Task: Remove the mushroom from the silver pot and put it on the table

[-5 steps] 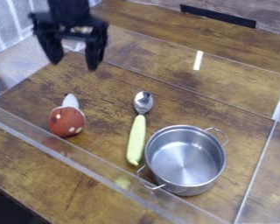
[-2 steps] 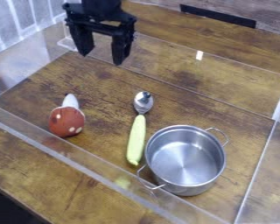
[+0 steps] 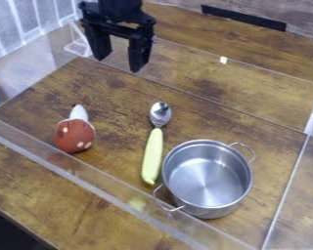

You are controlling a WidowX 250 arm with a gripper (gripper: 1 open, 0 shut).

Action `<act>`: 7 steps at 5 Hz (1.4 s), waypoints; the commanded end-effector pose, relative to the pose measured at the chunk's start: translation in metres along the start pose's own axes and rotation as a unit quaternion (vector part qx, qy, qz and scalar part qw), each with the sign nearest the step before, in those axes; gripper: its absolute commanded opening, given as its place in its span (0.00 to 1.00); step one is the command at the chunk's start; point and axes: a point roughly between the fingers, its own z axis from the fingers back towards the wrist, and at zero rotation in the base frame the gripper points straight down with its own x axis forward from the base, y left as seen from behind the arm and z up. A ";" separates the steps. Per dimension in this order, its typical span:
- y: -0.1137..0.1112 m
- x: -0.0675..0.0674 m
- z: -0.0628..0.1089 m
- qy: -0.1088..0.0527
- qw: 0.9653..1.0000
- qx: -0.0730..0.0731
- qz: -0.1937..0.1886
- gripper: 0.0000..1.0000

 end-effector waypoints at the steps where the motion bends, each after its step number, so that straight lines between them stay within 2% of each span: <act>1: 0.009 0.013 0.014 -0.023 0.999 0.002 -0.030 1.00; 3: -0.007 0.011 -0.011 -0.008 1.000 0.003 -0.022 1.00; 4: -0.015 0.003 -0.016 -0.005 1.000 0.005 -0.018 1.00; 5: -0.020 -0.008 -0.009 -0.010 1.000 0.009 -0.011 1.00; 7: -0.008 -0.006 -0.018 -0.004 1.000 0.014 0.014 1.00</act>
